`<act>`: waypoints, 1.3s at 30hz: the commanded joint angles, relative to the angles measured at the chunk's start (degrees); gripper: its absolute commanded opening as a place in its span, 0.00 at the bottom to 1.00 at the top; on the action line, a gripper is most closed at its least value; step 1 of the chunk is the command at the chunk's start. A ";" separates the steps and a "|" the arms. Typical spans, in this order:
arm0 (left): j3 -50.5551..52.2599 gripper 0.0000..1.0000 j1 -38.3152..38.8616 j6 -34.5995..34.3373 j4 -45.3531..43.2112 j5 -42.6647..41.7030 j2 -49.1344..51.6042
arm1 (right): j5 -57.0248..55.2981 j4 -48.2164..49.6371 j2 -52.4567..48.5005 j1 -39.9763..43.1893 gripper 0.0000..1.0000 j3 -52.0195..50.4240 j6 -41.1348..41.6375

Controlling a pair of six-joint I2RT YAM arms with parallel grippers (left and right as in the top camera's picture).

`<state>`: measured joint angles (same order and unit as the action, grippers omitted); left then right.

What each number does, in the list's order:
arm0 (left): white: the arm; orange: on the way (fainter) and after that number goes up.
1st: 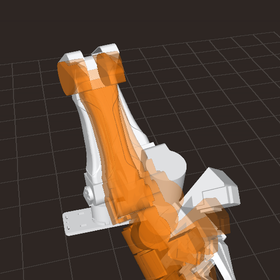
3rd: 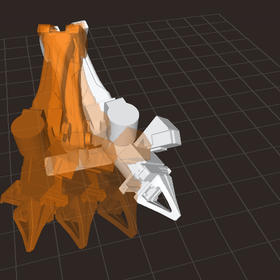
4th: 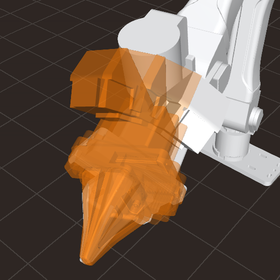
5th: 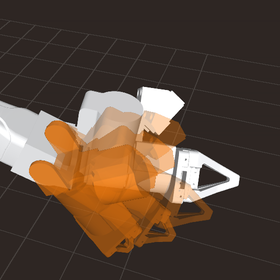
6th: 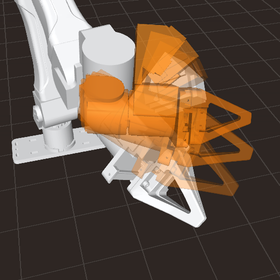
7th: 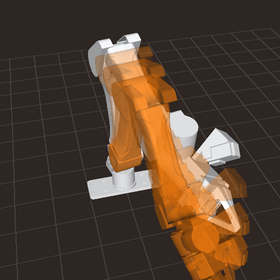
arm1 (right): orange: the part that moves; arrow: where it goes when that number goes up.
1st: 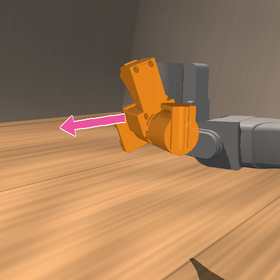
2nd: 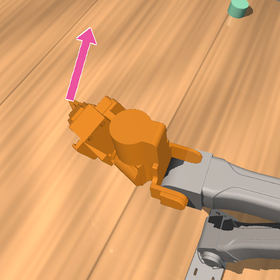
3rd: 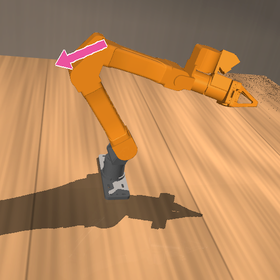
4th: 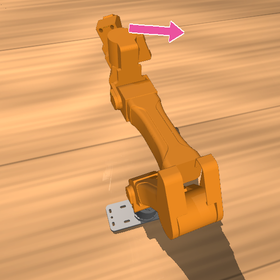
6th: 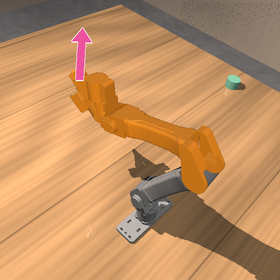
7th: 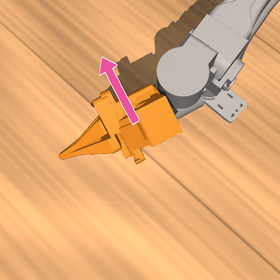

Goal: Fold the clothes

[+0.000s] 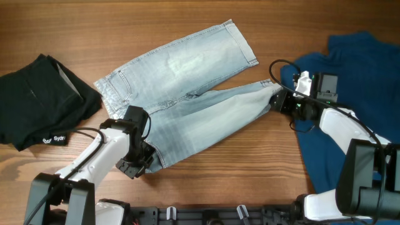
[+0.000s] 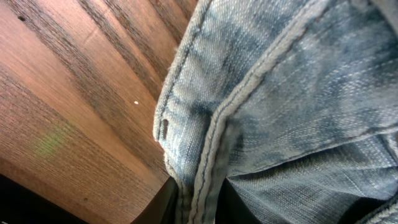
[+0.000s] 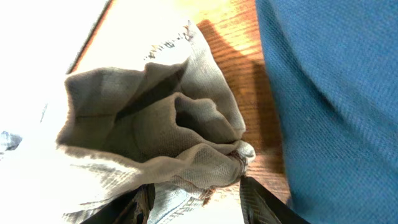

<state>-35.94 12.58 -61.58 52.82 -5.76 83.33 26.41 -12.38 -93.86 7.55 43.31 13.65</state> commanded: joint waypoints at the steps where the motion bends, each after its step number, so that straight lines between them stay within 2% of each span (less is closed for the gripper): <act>1: 1.38 0.18 -0.55 0.96 0.72 1.84 -0.20 | -1.46 1.07 -0.57 0.17 0.45 -1.49 1.53; 4: 1.38 0.18 -0.55 1.18 0.74 1.57 -0.20 | -5.49 1.38 -2.36 0.20 0.43 -1.88 1.51; 9: 1.38 0.18 -0.55 1.22 0.76 1.03 -0.20 | -1.33 5.97 -8.07 0.17 0.46 -1.88 1.55; 12: 1.38 0.18 -0.55 1.20 0.76 0.79 -0.20 | -0.44 4.02 -7.63 0.20 0.18 -1.81 1.60; 15: 1.38 0.17 -0.55 1.40 0.85 0.42 -0.20 | -0.20 -2.05 -3.82 0.20 0.04 -0.66 3.02; 22: -2.27 0.12 -0.55 4.31 8.39 -1.07 -2.58 | -7.26 -28.39 14.49 0.20 0.04 9.01 3.89; 26: -5.27 0.09 -2.16 5.92 12.52 -0.98 -8.72 | -7.58 -33.90 18.88 0.20 0.04 13.70 3.93; 29: -5.79 0.10 -4.96 5.95 14.38 -0.81 -13.81 | -5.97 -33.46 19.08 0.20 0.04 15.69 3.96; 33: -6.23 0.07 -10.69 5.95 14.84 -0.83 -20.81 | 0.98 -26.99 19.08 0.20 0.04 15.69 6.38; 36: -7.93 0.05 -15.82 7.58 9.57 -0.83 -24.72 | 4.22 -18.03 18.12 0.00 0.04 15.67 9.05; 39: -8.02 0.04 -17.35 8.72 1.86 -0.83 -24.63 | 5.70 -10.16 14.08 -1.97 0.04 15.67 13.73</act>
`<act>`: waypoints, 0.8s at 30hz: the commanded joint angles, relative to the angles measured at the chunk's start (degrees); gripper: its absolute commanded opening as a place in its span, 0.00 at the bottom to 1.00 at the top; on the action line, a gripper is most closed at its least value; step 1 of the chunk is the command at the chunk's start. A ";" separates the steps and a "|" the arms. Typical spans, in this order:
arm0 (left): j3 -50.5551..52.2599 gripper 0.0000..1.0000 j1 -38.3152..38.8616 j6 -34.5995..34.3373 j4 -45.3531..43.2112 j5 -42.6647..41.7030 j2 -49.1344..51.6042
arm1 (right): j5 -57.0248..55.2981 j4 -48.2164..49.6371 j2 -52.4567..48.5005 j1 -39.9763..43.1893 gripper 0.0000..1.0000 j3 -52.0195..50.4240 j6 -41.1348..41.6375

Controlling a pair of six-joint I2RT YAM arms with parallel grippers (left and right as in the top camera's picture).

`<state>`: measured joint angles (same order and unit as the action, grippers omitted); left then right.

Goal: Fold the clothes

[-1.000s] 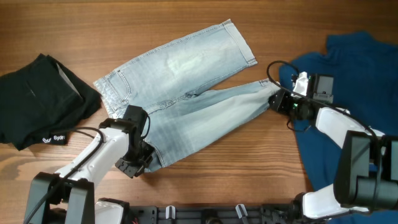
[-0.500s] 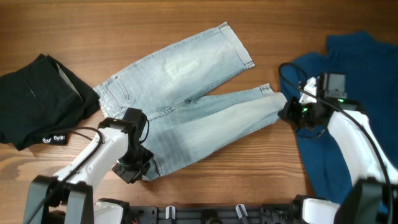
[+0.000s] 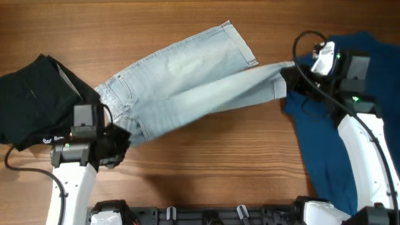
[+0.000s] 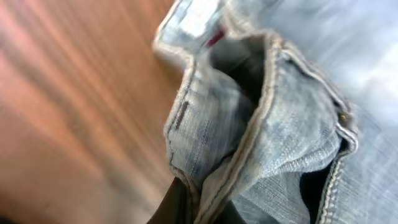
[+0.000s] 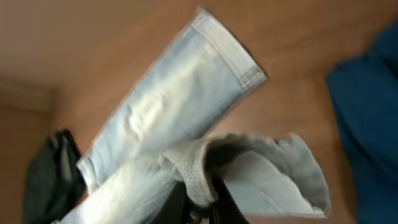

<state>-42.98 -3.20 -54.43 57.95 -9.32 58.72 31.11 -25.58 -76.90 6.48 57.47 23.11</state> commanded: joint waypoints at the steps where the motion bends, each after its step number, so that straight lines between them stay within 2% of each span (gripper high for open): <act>1: -0.98 0.04 -1.57 1.57 -7.17 3.50 0.74 | 2.05 7.72 -5.81 -2.47 0.04 1.51 6.12; 5: -0.98 0.04 -1.60 1.57 -15.45 12.02 4.22 | 2.43 18.43 -12.94 -5.75 0.04 1.51 10.32; 9: -0.98 0.04 -1.60 1.57 -25.07 15.50 10.23 | 3.34 33.03 -20.57 -8.35 0.05 1.51 11.65; 11: -0.98 0.04 -1.60 1.55 -30.01 15.45 13.90 | 3.54 38.84 -24.26 -8.85 0.04 1.51 14.82; 17: -0.98 0.06 -3.98 1.55 -30.56 15.63 15.87 | 5.57 51.84 -31.01 -10.84 0.05 1.51 16.92; 21: -0.98 0.09 -5.33 1.55 -30.32 15.65 15.87 | 4.76 57.72 -34.93 -11.65 0.06 1.51 21.57; 22: -0.98 0.14 -5.33 1.55 -30.36 15.65 15.87 | 4.76 58.53 -35.45 -11.91 0.09 1.51 22.16; 23: -0.98 0.22 -5.33 1.55 -30.42 15.65 15.89 | 4.52 59.28 -35.98 -12.11 0.25 1.51 22.25; 24: -0.96 0.36 -5.33 1.57 -30.40 15.65 15.89 | 4.52 59.69 -36.15 -12.11 0.48 1.51 22.25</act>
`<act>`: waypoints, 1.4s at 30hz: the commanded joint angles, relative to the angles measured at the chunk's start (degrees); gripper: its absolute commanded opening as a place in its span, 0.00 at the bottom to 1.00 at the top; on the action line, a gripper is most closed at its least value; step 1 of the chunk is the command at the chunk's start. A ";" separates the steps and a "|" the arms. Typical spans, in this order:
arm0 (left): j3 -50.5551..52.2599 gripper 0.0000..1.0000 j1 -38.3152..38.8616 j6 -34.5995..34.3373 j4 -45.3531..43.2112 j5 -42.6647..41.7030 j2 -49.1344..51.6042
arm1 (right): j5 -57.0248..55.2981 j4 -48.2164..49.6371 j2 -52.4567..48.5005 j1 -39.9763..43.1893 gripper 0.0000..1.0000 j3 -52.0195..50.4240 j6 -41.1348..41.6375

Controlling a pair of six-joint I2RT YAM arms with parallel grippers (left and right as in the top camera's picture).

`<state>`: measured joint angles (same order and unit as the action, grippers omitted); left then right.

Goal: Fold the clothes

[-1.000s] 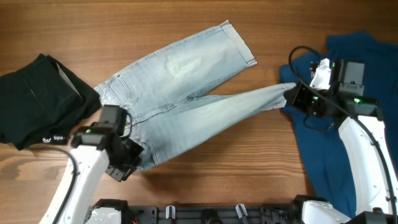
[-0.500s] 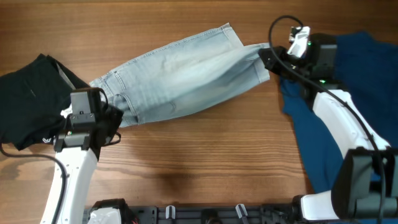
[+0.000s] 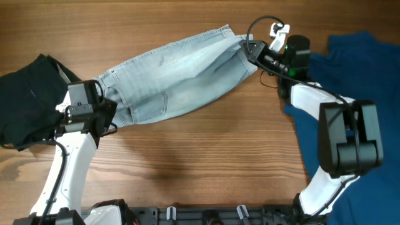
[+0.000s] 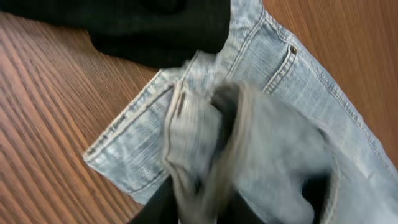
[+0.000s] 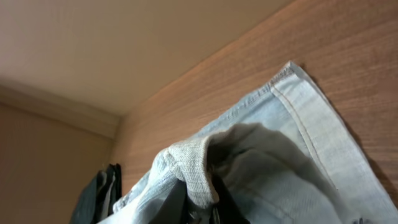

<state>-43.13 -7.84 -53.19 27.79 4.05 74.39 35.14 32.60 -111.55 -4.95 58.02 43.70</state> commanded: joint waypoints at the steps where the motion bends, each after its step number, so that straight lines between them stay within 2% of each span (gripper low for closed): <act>1: -0.81 0.48 -0.70 0.42 -0.09 2.29 0.22 | 0.76 1.27 -1.49 -0.59 0.62 0.96 0.87; 2: -0.81 0.55 -0.70 0.55 0.11 2.27 0.22 | 2.51 1.03 -1.29 -0.04 0.73 0.98 -0.81; 4: -0.81 0.61 -0.70 2.56 0.68 2.21 0.22 | 5.97 -4.22 -0.07 2.05 0.81 0.98 -4.63; 5: -0.81 0.65 -0.70 4.83 2.10 2.23 0.20 | 8.50 -10.36 1.46 3.91 0.83 1.01 -7.80; 7: -0.83 0.66 -0.70 6.60 3.89 2.19 0.20 | 11.21 -19.02 3.78 6.23 0.84 1.03 -12.85; 8: -0.83 0.64 -0.70 8.20 5.38 1.14 0.13 | 11.50 -27.02 5.97 7.61 0.84 1.03 -16.24; 10: -0.96 0.63 -0.70 13.05 5.99 -3.43 -0.48 | 8.61 -38.21 9.05 7.98 0.84 1.03 -21.31; 12: -2.97 0.63 -0.70 14.49 8.76 -5.95 -1.77 | 3.74 -44.22 9.90 7.56 0.83 1.03 -21.33; 14: -8.24 0.65 -0.70 18.78 13.73 -5.97 -3.74 | -0.26 -46.56 9.64 6.58 0.83 1.01 -21.22; 16: -13.22 0.68 -0.70 21.92 17.99 -6.23 -4.55 | -5.75 -45.70 9.62 4.26 0.82 0.96 -20.96; 17: -14.69 0.64 -0.70 24.06 19.32 -8.17 -4.55 | -10.73 -44.11 9.25 2.73 0.81 0.96 -20.39; 18: -14.97 0.56 -0.70 26.86 20.00 -11.45 -4.52 | -15.85 -42.12 8.41 1.05 0.80 0.96 -17.62; 19: -14.97 0.40 0.00 31.01 22.86 -14.36 -3.37 | -19.52 -38.42 6.05 -0.52 0.79 0.96 -13.88; 21: -14.95 0.36 0.85 33.38 24.24 -14.56 -2.56 | -19.21 -36.00 4.48 -0.63 0.78 0.96 -11.34; 24: -14.95 0.37 2.43 33.66 25.22 -14.34 -0.39 | -16.00 -29.57 0.13 -0.81 0.76 0.96 -5.01; 26: -14.95 0.47 3.21 33.70 25.18 -14.29 1.84 | -13.49 -25.00 -2.78 -1.42 0.80 0.96 -3.26; 28: -14.95 0.51 3.23 33.70 25.20 -14.29 3.63 | -10.03 -18.75 -5.20 -2.29 0.81 0.96 -3.19; 29: -14.95 0.52 3.23 33.70 25.20 -14.29 4.85 | -9.79 -17.16 -5.97 -2.80 0.79 0.96 -2.82; 30: -14.95 0.52 3.23 33.70 25.20 -14.29 6.23 | -10.95 -16.57 -6.84 -3.80 0.69 0.96 -1.68; 33: -14.95 0.52 3.23 33.73 25.16 -14.29 7.06 | -13.03 -16.87 -6.93 -3.74 0.27 0.96 -2.01; 34: -14.95 0.52 3.23 33.73 25.18 -14.29 7.06 | -12.68 -17.22 -6.43 -2.95 0.18 0.96 -2.01; 36: -14.95 0.52 3.23 33.75 25.20 -14.29 7.06 | -11.04 -21.73 -3.17 -0.28 0.07 0.96 -4.68; 40: -14.95 0.56 3.23 33.75 24.39 -14.25 7.06 | -11.34 -42.93 10.88 4.63 0.04 0.96 -17.14; 41: -14.95 0.57 3.23 33.73 23.61 -14.27 7.06 | -11.32 -51.43 16.74 5.09 0.21 0.96 -21.46; 42: -14.97 0.59 3.23 33.73 22.99 -14.29 7.06 | -12.50 -55.84 19.63 5.09 0.89 0.96 -23.67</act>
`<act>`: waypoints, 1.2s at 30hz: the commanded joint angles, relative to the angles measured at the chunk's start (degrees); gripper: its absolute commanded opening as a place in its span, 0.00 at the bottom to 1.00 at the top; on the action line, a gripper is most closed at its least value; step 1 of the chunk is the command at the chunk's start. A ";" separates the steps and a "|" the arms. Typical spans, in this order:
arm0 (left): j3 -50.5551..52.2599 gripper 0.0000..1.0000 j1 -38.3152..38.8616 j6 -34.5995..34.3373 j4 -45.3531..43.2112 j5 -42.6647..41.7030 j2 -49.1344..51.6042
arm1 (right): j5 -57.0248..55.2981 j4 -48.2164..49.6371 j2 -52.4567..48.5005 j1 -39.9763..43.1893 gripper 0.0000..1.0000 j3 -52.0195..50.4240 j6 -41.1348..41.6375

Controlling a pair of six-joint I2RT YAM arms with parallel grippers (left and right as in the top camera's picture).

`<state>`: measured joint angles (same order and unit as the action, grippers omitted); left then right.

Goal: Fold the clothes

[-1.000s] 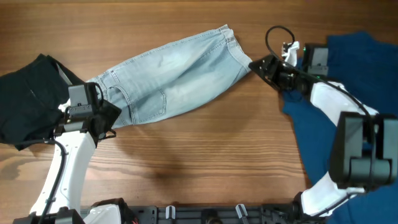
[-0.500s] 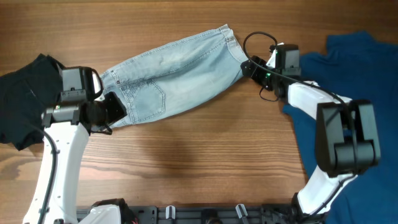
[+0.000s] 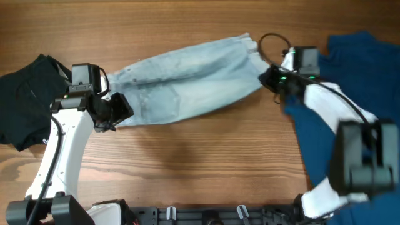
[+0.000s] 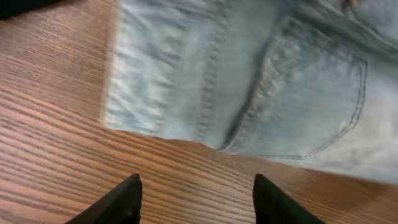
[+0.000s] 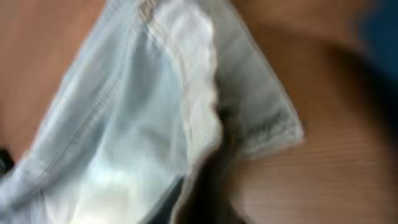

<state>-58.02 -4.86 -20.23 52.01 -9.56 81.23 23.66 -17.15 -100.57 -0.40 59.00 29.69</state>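
Observation:
Light blue jeans (image 3: 187,78) lie folded lengthwise, one leg on the other, slanting from the waistband at the left to the hems at the upper right. My left gripper (image 3: 119,111) is open over bare wood just in front of the waistband. In the left wrist view the left gripper (image 4: 196,180) has only wood between its fingers, and the jeans' back pocket (image 4: 311,106) faces up. My right gripper (image 3: 267,80) is at the hem end. Its wrist view is blurred, but the right gripper (image 5: 202,199) looks shut on the hem (image 5: 193,93).
A black garment (image 3: 28,94) lies bunched at the left edge, close behind the left arm. A dark blue garment (image 3: 356,94) covers the right side of the wooden table (image 3: 206,162), under the right arm.
My left gripper has let go of the waistband and now stands open over wood in front of it. The right gripper moved nearer and to the right with the hem, and the jeans lie flatter.
The jeans lay with legs spread, my left gripper shut on the near waistband corner and my right on the near leg's hem. Then both held that half up. Then it lay over the far leg. Now the jeans are folded lengthwise and the left gripper is open.

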 commanded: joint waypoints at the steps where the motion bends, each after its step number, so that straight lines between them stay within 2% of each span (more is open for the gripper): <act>1: -0.09 0.60 0.26 0.79 -1.97 -0.68 0.22 | -3.32 -10.64 11.89 0.55 1.00 -0.02 -10.27; 3: -0.09 0.60 0.26 1.53 -2.86 -1.11 0.22 | -5.01 -15.65 16.72 0.79 1.00 0.00 -11.32; 4: -0.09 0.54 0.26 3.87 -4.28 -3.50 0.22 | -4.98 -16.85 19.30 0.83 1.00 -0.02 -11.72; 5: -0.09 0.44 0.26 5.95 -6.58 -6.38 0.22 | -4.26 -17.25 20.98 0.81 1.00 -0.02 -11.69; 7: -0.09 0.17 0.50 11.80 -12.39 -7.89 1.16 | -0.85 -16.74 23.12 0.81 1.00 0.00 -13.62; 9: -0.09 0.04 0.59 13.73 -15.52 -6.29 5.14 | 0.26 -17.03 22.91 0.81 1.00 -0.02 -13.57; 13: -0.09 0.04 0.50 13.70 -24.76 -3.78 16.24 | 0.22 -17.22 22.62 0.81 1.00 -0.02 -13.00; 15: -0.09 0.16 -0.28 4.72 -32.24 4.31 21.62 | 0.42 -17.57 22.40 0.81 1.00 -0.02 -13.05; 17: -0.09 0.22 -2.10 -3.06 -34.53 8.31 23.82 | 0.37 -17.77 22.18 0.81 1.00 -0.04 -13.29; 20: -0.09 0.30 -4.13 -2.47 -34.14 4.17 24.04 | 2.29 -16.09 21.22 -0.44 1.00 -0.28 -20.96; 22: -0.09 0.34 -4.31 -0.17 -32.00 2.43 24.00 | 1.68 -13.97 18.36 -2.36 0.95 -0.28 -20.52; 23: -0.09 0.36 -4.26 0.81 -31.28 1.25 23.89 | 1.68 -12.31 15.89 -3.41 0.86 -0.28 -20.20; 24: -0.09 0.37 -4.26 2.45 -30.45 -1.11 23.67 | 1.68 -8.85 11.76 -4.57 0.73 -0.28 -16.57; 25: -0.22 0.38 -4.26 3.56 -29.40 -2.84 23.10 | 1.68 -5.11 8.02 -5.27 0.66 -0.28 -12.98; 26: -0.59 0.38 -4.26 3.56 -27.85 -3.08 22.01 | 1.70 -0.94 3.96 -5.66 0.54 -0.28 -9.68; 27: -0.94 0.38 -4.26 3.67 -26.75 -3.08 20.96 | 2.03 1.77 1.38 -5.77 0.49 -0.28 -7.43; 29: -1.92 0.40 -4.26 5.73 -24.02 -3.37 17.44 | 3.56 8.39 -4.02 -5.75 0.33 -0.28 -4.42; 31: -2.05 0.40 -4.24 6.14 -22.08 -4.52 14.84 | 6.05 13.88 -6.71 -5.75 0.33 -0.28 -3.76; 32: -2.05 0.41 -4.24 6.14 -19.45 -4.59 13.09 | 6.10 17.59 -8.85 -5.77 0.41 -0.26 -0.46; 33: -2.05 0.41 -4.24 6.16 -17.35 -4.57 12.59 | 6.01 18.78 -10.10 -5.75 0.43 -0.17 1.75; 34: -2.05 0.41 -4.26 6.43 -14.78 -4.59 12.57 | 7.78 18.18 -10.56 -5.75 0.56 0.44 -0.55; 35: -2.05 0.41 -4.26 6.56 -13.77 -4.61 12.57 | 9.33 16.61 -10.51 -5.75 0.62 1.40 -3.98; 36: -2.05 0.41 -4.26 6.58 -12.72 -4.63 12.44 | 9.07 8.39 -10.21 -5.75 0.68 5.44 -9.70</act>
<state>-59.75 -8.80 -15.25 37.41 -13.28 94.45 29.32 -0.30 -109.86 -6.07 58.67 26.96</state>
